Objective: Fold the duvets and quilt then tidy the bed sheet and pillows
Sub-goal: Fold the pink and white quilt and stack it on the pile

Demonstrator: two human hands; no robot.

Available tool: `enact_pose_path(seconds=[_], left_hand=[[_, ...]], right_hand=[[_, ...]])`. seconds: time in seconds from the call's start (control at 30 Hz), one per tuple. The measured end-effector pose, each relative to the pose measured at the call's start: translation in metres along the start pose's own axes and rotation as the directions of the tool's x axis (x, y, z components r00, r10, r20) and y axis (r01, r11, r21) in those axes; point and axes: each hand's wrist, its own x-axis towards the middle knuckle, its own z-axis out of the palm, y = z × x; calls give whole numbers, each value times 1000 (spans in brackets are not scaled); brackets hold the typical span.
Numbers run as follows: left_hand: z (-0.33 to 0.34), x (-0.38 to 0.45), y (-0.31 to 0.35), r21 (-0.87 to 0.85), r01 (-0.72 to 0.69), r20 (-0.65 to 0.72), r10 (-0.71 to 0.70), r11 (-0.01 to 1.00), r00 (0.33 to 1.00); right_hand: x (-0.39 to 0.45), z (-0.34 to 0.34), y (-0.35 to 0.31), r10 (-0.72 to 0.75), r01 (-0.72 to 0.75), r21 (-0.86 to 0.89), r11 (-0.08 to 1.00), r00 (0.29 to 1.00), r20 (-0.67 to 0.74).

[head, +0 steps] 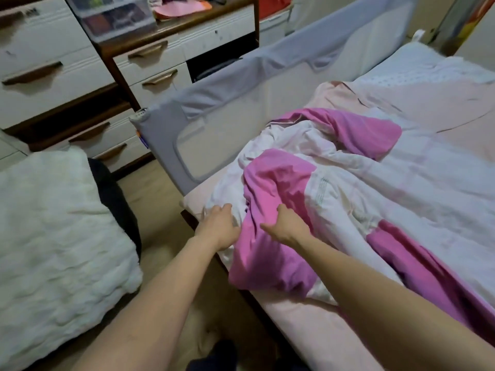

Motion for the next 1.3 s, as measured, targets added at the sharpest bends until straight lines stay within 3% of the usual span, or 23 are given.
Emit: enact_pose_path(seconds=[0.2,0.3,0.4,0.53,0.6,0.7,0.77,0.87,0.97,1.07,1.17,1.3], left_hand=[[32,113,-72,-48,72,171,-62,996,983],[35,163,-100,-158,159,204,-125,975,971],[52,199,-123,-257,308,280,-235,916,931],[92,208,-135,-415,400,396,-234,817,888],[115,205,-139,-535,493,466,-248,686,849],[149,190,-137,-658,582,595,-143,478,790],[155,176,-129,-677,607,635,-86,415,767],[137,162,-117,-696,572,593,-103,434,799],[91,162,-126,-706,474,497,-107,526,861],[36,162,-144,-685,378,450,-46,623,892],[-13,159,-152,-703,275,389,31,656,921],[-62,141,-188,-629,145,364,124,764,923]], right_hand=[[75,79,-31,371,-375,21,927,924,88],[106,106,-49,470,-476,97,874,879,81],[128,137,-49,541,-543,64,837,840,49],[138,154,-23,475,-477,-11,879,877,-74],[144,154,-14,422,-424,0,906,901,-98],[147,150,-6,355,-348,73,934,927,-121],[143,143,-7,357,-332,168,928,921,-155],[129,124,-21,392,-343,285,895,910,-134],[122,95,-53,398,-331,383,863,911,-110],[113,64,-98,419,-314,504,805,901,-109],[104,46,-140,462,-307,608,732,879,-113],[84,49,-200,502,-299,706,641,860,-92]])
